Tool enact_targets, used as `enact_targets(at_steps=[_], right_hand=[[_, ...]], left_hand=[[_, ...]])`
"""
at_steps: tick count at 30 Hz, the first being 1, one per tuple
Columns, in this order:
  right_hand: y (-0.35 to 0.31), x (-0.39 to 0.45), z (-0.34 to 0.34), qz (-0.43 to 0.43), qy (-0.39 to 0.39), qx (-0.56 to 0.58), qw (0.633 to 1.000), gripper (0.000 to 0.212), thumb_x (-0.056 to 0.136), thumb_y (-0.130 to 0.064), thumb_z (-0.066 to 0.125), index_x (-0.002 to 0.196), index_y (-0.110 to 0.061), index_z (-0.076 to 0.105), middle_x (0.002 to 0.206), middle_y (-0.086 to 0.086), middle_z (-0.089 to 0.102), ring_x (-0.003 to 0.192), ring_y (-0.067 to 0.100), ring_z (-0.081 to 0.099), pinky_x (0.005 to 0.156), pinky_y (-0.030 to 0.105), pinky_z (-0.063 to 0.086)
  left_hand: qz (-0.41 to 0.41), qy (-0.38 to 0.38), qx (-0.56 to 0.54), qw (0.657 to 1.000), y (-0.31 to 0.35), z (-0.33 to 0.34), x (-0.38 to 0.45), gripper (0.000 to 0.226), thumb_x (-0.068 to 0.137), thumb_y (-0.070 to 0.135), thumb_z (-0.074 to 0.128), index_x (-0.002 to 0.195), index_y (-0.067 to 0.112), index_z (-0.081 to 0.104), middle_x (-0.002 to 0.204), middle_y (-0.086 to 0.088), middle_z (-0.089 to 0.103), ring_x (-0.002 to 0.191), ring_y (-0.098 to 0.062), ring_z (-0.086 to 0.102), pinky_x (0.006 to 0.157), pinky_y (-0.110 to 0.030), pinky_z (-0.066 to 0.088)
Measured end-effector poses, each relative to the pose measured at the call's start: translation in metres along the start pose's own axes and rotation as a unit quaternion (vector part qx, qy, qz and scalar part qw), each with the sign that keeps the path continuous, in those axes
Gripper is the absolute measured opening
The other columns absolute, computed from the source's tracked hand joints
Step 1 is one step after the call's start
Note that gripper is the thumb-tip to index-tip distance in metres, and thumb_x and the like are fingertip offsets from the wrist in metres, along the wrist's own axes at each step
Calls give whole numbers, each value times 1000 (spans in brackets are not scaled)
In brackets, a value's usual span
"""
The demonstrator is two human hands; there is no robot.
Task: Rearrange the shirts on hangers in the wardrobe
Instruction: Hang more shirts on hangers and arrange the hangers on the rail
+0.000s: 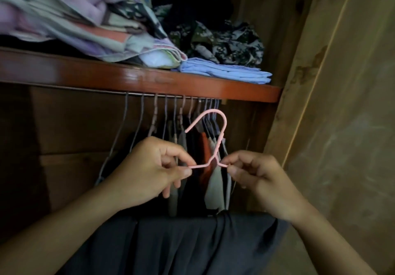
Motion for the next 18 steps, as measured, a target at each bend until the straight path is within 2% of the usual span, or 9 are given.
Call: enact_targets(at_steps=[2, 8, 11, 15, 18], right_hand=[[2, 10, 12, -8, -24, 15, 1000, 19, 97, -15, 59, 102, -29, 71, 73, -11, 57, 68, 0, 50, 64, 15, 38], [-10, 27, 54, -38, -131, 46, 990, 19, 99, -17, 55, 100, -26, 72, 72, -9, 57, 65, -1, 48, 63, 13, 36], [-17, 33, 78, -39, -159, 70, 984, 19, 100, -14, 56, 96, -23, 72, 74, -2, 61, 63, 3, 52, 61, 19, 40], [-24, 40, 115, -15, -190, 107, 976, 18, 98, -8, 58, 93, -16, 73, 70, -6, 62, 57, 9, 56, 54, 21, 44], [-30, 45, 146, 18, -225, 138, 964, 19, 95, -5, 57, 92, -14, 73, 70, -2, 63, 54, 15, 60, 48, 28, 46]], left_hand=[[-17, 30, 11, 999, -3, -10, -9, 20, 87, 5, 71, 82, 24, 75, 57, -10, 67, 36, -22, 55, 37, -14, 36], [-68, 106, 42, 991, -10, -38, -47, 20, 86, 6, 73, 82, 26, 77, 57, -10, 67, 39, -21, 54, 40, -15, 37], [-95, 136, 54, 985, -17, -55, -68, 21, 86, 7, 73, 80, 26, 78, 59, -11, 67, 44, -22, 56, 44, -18, 41], [-125, 172, 61, 975, -28, -80, -91, 21, 83, 1, 73, 78, 20, 80, 62, -15, 68, 52, -26, 60, 52, -30, 48], [-126, 180, 75, 973, -35, -100, -104, 18, 83, -4, 71, 82, 11, 80, 66, -15, 70, 59, -26, 62, 56, -29, 51]])
Point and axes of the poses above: each hand's wrist, its own x-axis towards the middle knuckle, its own z-axis out of the palm, y = z × x, the point moved 8 cm from there along x, towards the middle knuckle
